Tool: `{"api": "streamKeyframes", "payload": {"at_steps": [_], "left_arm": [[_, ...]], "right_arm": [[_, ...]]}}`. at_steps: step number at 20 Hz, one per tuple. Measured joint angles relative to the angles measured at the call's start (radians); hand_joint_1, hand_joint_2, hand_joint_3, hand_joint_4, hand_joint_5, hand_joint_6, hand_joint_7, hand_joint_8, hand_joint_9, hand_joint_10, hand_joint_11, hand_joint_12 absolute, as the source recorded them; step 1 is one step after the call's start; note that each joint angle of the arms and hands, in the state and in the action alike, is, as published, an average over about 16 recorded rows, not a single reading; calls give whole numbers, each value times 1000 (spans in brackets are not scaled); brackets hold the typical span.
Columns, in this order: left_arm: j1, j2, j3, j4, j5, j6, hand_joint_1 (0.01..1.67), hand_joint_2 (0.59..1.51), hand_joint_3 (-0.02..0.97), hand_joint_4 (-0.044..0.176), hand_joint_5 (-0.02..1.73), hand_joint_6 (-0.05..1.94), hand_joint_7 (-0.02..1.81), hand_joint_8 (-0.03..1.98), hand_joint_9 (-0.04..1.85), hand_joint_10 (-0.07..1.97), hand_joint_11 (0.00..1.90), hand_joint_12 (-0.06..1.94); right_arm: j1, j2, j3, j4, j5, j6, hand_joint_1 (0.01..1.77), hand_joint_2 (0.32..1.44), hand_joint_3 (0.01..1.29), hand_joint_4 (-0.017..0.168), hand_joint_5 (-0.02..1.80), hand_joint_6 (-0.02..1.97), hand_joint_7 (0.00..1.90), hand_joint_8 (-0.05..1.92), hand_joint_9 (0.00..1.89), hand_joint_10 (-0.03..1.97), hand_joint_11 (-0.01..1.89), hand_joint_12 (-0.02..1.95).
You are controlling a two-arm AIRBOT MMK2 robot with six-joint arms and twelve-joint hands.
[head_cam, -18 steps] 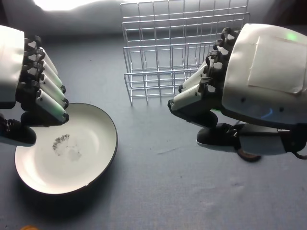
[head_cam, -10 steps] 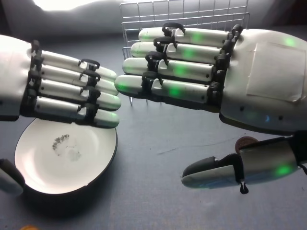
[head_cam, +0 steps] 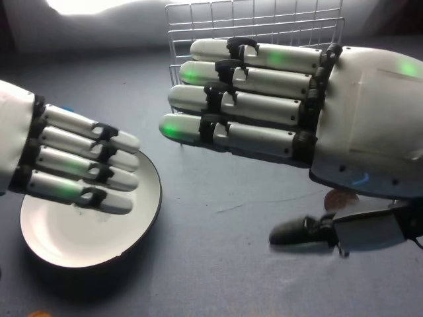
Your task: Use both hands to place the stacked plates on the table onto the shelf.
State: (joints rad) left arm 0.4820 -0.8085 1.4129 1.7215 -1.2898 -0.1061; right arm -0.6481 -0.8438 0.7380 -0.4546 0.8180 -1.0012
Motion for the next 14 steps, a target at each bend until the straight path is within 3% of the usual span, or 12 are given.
{"api": "streamKeyframes", "payload": {"at_steps": [8,14], "left_arm": [[162,-65,159,-39,-18,67,16,1109,13,2,20,-14,17,-11,22,7,15,-15],[298,-116,253,-110,-22,107,17,1108,13,1,19,-14,16,-11,22,7,14,-13]], "right_arm": [[-26,-10,2,1,36,-59,970,927,17,3,21,17,12,6,25,1,19,398],[-31,-21,7,3,6,-92,1087,918,17,3,24,17,16,6,48,1,21,616]]}}
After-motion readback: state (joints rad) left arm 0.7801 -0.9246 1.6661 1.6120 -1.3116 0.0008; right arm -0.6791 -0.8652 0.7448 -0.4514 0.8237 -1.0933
